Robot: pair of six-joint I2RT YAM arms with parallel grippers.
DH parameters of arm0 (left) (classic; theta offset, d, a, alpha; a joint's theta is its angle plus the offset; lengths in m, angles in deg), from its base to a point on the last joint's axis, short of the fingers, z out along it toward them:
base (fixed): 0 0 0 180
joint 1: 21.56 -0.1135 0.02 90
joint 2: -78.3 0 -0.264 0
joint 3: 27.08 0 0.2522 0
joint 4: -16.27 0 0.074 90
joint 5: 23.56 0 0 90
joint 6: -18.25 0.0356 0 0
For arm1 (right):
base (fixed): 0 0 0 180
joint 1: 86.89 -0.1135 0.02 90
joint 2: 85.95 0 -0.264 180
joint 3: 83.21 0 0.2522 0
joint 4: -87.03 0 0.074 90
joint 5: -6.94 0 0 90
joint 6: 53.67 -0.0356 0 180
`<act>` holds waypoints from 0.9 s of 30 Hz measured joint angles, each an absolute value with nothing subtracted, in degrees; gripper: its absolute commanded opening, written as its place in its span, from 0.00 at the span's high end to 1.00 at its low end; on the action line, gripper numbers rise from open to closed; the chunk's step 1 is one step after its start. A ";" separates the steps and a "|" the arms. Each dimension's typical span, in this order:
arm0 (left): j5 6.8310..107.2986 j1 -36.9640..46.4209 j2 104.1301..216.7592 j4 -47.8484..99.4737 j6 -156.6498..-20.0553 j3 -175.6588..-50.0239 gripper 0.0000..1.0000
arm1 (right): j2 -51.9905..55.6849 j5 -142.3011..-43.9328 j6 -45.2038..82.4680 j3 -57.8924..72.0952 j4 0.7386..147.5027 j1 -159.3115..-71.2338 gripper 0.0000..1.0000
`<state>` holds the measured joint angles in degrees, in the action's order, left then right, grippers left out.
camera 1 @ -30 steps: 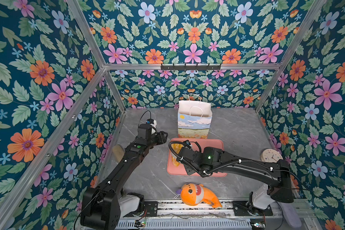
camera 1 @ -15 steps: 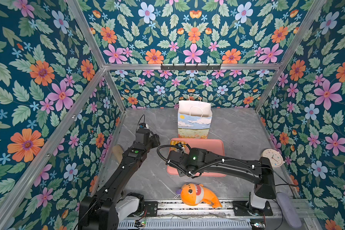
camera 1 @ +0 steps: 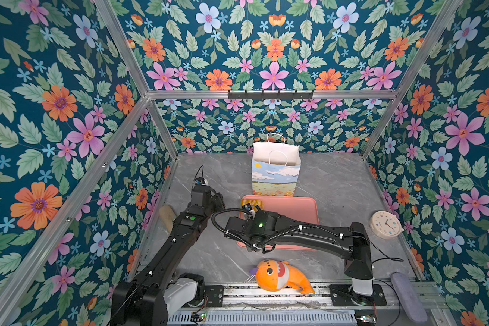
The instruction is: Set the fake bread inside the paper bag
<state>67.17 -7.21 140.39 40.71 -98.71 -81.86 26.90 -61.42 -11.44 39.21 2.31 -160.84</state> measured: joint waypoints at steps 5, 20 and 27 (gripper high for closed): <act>66.40 -7.39 140.32 40.67 -98.58 -81.48 0.38 | 27.63 -60.21 -11.44 40.63 1.59 -160.84 0.64; 63.37 -7.96 139.86 38.98 -98.58 -80.35 0.38 | 28.63 -57.42 -11.00 42.47 -0.16 -160.86 0.68; 50.80 -7.98 140.28 32.67 -98.66 -75.82 0.39 | 28.54 -57.17 -10.39 41.46 -0.07 -160.82 0.68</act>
